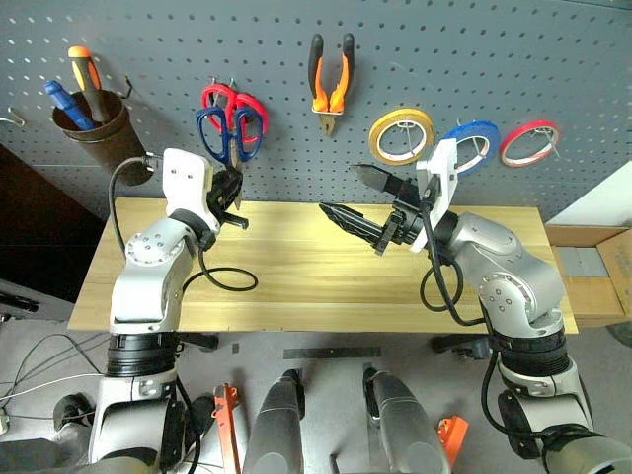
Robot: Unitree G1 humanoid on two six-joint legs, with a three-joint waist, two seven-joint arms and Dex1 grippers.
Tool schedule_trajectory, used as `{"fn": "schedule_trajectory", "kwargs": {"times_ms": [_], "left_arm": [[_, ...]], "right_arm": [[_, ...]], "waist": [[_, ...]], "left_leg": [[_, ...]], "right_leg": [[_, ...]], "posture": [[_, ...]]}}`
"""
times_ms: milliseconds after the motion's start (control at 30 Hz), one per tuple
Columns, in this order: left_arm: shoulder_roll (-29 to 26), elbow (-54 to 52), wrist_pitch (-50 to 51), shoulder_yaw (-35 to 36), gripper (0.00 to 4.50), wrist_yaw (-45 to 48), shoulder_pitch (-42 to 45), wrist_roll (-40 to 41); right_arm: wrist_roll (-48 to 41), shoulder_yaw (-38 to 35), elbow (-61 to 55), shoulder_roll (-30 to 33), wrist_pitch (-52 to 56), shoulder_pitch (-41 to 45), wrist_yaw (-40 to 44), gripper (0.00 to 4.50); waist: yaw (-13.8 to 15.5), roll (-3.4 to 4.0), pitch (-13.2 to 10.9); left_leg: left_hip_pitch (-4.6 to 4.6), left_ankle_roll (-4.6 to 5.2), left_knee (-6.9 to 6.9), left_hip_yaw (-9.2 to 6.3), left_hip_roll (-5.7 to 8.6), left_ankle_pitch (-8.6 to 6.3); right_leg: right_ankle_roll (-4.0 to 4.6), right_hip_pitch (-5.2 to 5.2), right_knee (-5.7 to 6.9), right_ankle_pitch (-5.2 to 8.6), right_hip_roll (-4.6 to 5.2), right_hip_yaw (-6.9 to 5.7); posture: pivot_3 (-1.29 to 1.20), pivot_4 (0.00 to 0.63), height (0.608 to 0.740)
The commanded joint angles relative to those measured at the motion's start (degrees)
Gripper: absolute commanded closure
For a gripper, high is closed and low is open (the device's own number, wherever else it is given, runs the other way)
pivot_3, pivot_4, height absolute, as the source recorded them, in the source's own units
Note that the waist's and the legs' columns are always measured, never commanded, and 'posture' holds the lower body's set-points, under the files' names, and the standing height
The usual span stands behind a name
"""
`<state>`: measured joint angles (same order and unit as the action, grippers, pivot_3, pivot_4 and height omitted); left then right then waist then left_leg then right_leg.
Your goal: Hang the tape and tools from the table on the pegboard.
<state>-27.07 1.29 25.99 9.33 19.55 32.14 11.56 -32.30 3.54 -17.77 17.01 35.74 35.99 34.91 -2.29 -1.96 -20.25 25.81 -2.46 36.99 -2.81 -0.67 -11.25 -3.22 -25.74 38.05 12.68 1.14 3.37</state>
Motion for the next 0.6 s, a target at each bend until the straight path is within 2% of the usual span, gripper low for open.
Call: {"fn": "schedule_trajectory", "kwargs": {"times_ms": [33, 167, 300, 367, 433, 500, 600], "left_arm": [[-1.3, 1.0, 1.5, 1.2, 2.8, -0.3, -1.0, -0.4], [-2.1, -3.7, 3.0, 5.1, 1.43, 0.0, -5.6, 2.2], [-5.5, 1.7, 3.9, 12.0, 0.04, -1.0, -12.1, 2.6], [-6.6, 3.7, 5.5, 14.2, 0.04, -0.3, -14.8, 3.8], [-8.5, 5.7, 9.3, 13.4, 0.04, 0.8, -16.9, 3.4], [-10.7, 12.3, 14.9, 13.6, 0.04, -0.7, -15.8, 2.3], [-12.4, 18.6, 15.3, 14.0, 0.04, 1.5, -11.1, 3.7]], "right_arm": [[0.0, -0.6, -1.9, -0.2, -1.4, 0.8, -0.2, 0.0], [0.0, -0.5, -2.3, 0.1, -1.3, 0.0, 0.0, 0.0], [0.3, 0.3, -1.8, 0.3, -1.7, -0.7, 0.8, 0.0], [0.4, 0.6, -1.7, 0.2, -1.9, -0.9, 1.0, 0.0], [0.5, 0.9, -1.5, 0.2, -1.9, -0.9, 1.1, 0.0], [0.9, 1.5, -1.3, -0.2, -1.9, -1.0, 1.1, 0.0], [0.9, 2.2, -1.6, -0.7, -1.5, -1.2, 1.1, 0.0]], "waist": [[-0.4, 0.0, 0.0], [-0.7, 0.0, 0.0], [-0.7, -0.02, 0.0], [-0.8, 0.0, 0.0], [-0.8, 0.0, 0.0], [-0.3, -0.03, 0.0], [0.7, -0.07, 0.1]], "left_leg": [[-0.01, 0.0, -0.01, 0.0, -0.01, 0.0], [0.02, 0.0, -0.03, -0.02, -0.06, 0.0], [0.01, 0.0, -0.03, -0.02, -0.08, 0.0], [-0.02, 0.0, -0.03, 0.0, -0.08, 0.0], [-0.03, 0.0, -0.03, 0.01, -0.09, 0.0], [-0.01, 0.0, -0.02, -0.01, -0.08, 0.0], [0.0, -0.02, 0.02, -0.11, -0.02, 0.02]], "right_leg": [[0.01, -0.02, 0.03, 0.0, 0.0, 0.0], [0.02, -0.05, 0.03, -0.01, 0.03, -0.03], [0.03, -0.07, 0.04, -0.01, 0.04, -0.02], [0.04, -0.07, 0.05, -0.02, 0.03, -0.02], [0.04, -0.07, 0.05, -0.02, 0.03, -0.01], [0.04, -0.07, 0.04, -0.02, 0.04, -0.04], [0.04, -0.04, 0.03, -0.01, 0.02, -0.2]], "posture": [[-0.02, 0.304, 0.74], [-0.01, 0.307, 0.74], [0.01, 0.309, 0.74], [0.01, 0.308, 0.74], [0.01, 0.31, 0.74], [0.02, 0.316, 0.74], [0.02, 0.321, 0.74]]}}
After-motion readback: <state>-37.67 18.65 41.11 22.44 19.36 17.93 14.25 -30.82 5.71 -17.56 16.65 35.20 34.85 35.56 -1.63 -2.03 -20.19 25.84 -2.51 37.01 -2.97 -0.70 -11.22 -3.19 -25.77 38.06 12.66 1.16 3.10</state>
